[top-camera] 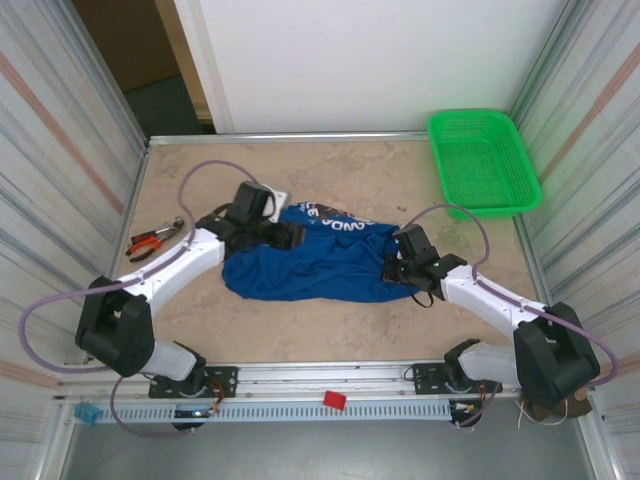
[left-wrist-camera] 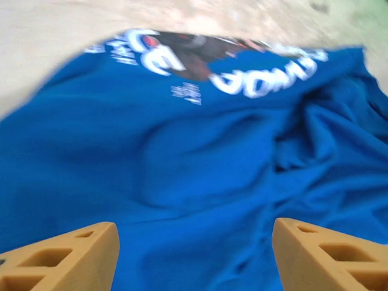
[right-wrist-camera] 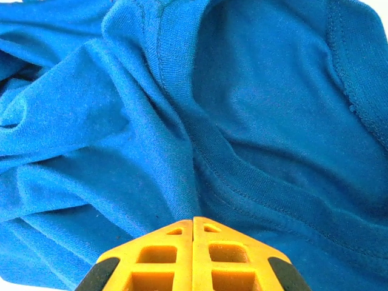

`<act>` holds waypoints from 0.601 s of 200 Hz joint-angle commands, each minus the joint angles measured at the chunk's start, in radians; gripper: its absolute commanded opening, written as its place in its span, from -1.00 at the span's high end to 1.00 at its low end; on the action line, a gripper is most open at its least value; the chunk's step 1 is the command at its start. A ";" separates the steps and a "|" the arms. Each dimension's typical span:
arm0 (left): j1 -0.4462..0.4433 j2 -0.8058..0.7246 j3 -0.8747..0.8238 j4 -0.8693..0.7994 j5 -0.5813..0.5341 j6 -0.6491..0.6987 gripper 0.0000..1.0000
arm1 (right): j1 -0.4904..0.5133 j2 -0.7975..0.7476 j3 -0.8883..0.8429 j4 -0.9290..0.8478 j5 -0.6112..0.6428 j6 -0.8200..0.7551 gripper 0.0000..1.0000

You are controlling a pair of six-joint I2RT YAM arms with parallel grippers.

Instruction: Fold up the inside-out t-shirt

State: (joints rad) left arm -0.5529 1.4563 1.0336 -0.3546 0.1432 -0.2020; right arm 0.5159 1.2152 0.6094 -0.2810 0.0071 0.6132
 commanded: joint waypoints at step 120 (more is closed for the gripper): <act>-0.128 0.473 0.303 -0.063 -0.137 0.033 1.00 | 0.012 -0.079 -0.052 -0.029 0.070 0.035 1.00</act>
State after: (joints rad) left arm -0.7033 1.9118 1.3094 -0.3695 0.0235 -0.1642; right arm 0.5236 1.1740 0.5789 -0.2733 0.0345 0.6209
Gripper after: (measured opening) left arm 0.107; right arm 0.042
